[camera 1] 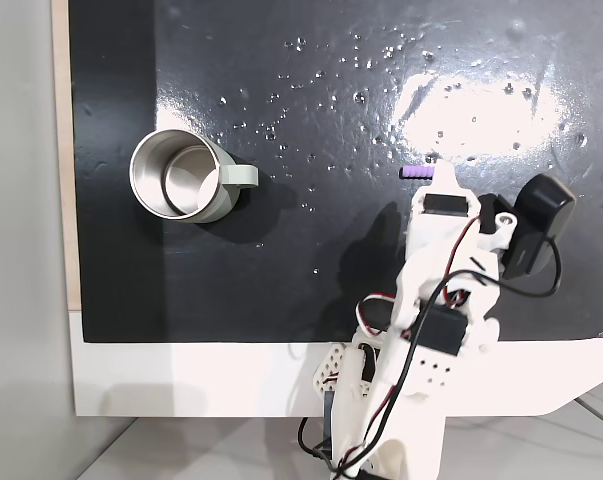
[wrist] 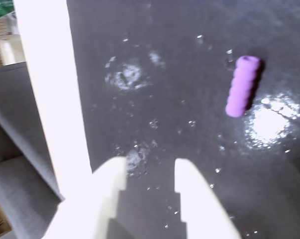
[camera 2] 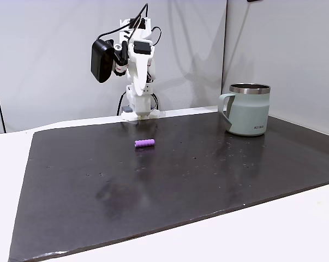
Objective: Grasp a pengrip and put it in the cup.
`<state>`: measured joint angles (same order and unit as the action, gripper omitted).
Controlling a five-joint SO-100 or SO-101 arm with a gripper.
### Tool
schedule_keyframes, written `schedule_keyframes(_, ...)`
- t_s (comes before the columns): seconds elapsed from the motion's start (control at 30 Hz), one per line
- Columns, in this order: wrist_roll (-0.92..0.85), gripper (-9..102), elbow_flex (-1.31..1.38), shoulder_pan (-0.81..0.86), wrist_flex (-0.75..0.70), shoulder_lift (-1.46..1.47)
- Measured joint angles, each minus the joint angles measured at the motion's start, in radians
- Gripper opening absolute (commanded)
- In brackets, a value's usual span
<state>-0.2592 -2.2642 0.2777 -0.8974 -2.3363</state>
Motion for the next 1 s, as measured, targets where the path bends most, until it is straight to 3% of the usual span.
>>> schedule_keyframes(0.53, -0.043, 23, 0.273, 0.002, -0.038, 0.620)
schedule_keyframes(1.0, -0.069, 22, 0.417, 0.015, -0.038, 0.905)
